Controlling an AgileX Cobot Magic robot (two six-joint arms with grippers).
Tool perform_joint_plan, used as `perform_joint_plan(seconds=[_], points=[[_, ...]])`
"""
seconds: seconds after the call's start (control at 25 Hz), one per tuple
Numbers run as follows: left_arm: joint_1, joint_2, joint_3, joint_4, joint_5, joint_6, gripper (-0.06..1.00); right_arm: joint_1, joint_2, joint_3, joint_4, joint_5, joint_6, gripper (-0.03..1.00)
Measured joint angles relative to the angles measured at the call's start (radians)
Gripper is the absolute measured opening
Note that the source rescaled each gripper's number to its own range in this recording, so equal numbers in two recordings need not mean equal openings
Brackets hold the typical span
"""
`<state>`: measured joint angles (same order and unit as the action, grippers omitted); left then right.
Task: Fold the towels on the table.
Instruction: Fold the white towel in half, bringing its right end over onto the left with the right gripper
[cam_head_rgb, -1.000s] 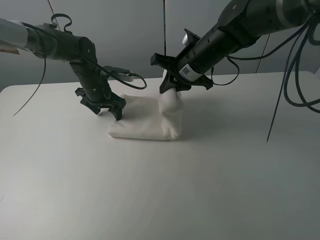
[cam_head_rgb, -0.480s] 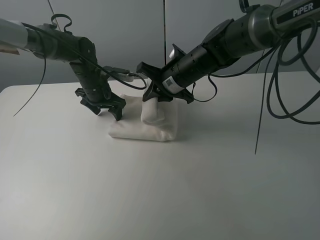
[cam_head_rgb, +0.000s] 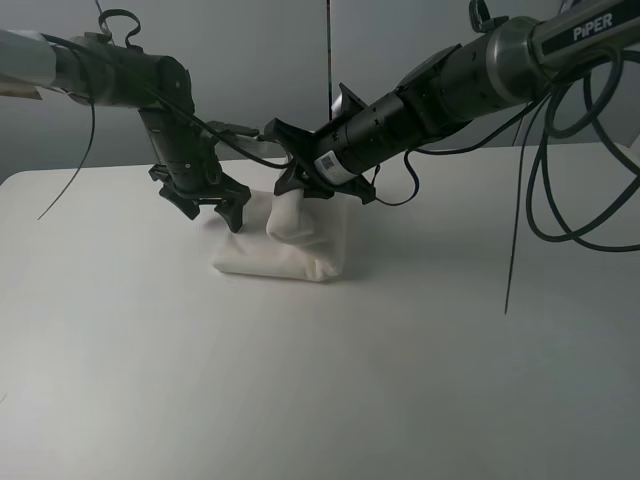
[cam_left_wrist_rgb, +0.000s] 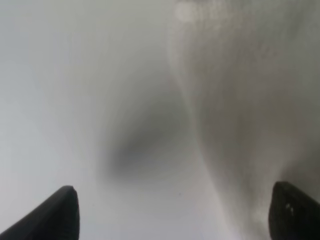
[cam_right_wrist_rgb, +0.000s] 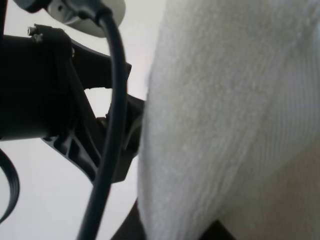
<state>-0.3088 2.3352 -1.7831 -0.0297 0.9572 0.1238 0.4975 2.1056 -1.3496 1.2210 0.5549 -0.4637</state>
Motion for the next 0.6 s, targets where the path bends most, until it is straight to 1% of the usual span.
perform_joint_plan(seconds=[0.24,0.28,0.32,0.4,0.48,0.52,0.56,0.6], points=[[0.0,0.004,-0.101,0.0,0.069,0.006,0.98,0.0,0.0,0.0,0.016,-0.02,-0.01,0.01],[0.0,0.004,-0.108,0.0,0.073,0.006,0.98,0.0,0.0,0.0,0.025,-0.022,-0.029,0.02],[0.0,0.004,-0.113,0.0,0.077,0.006,0.98,0.0,0.0,0.0,0.039,-0.024,-0.056,0.07],[0.0,0.004,-0.115,0.0,0.081,0.006,0.98,0.0,0.0,0.0,0.093,-0.026,-0.141,0.3],[0.0,0.004,-0.115,-0.002,0.086,0.01,0.98,0.004,0.0,0.0,0.158,-0.027,-0.203,0.67],[0.0,0.004,-0.115,-0.002,0.089,0.012,0.98,0.006,0.0,0.0,0.186,-0.032,-0.228,0.82],[0.002,0.004,-0.115,-0.002,0.093,0.014,0.98,0.01,0.0,0.0,0.208,-0.036,-0.243,0.92],[0.002,0.004,-0.116,-0.002,0.095,0.016,0.98,0.012,0.0,0.0,0.22,-0.039,-0.255,0.96]])
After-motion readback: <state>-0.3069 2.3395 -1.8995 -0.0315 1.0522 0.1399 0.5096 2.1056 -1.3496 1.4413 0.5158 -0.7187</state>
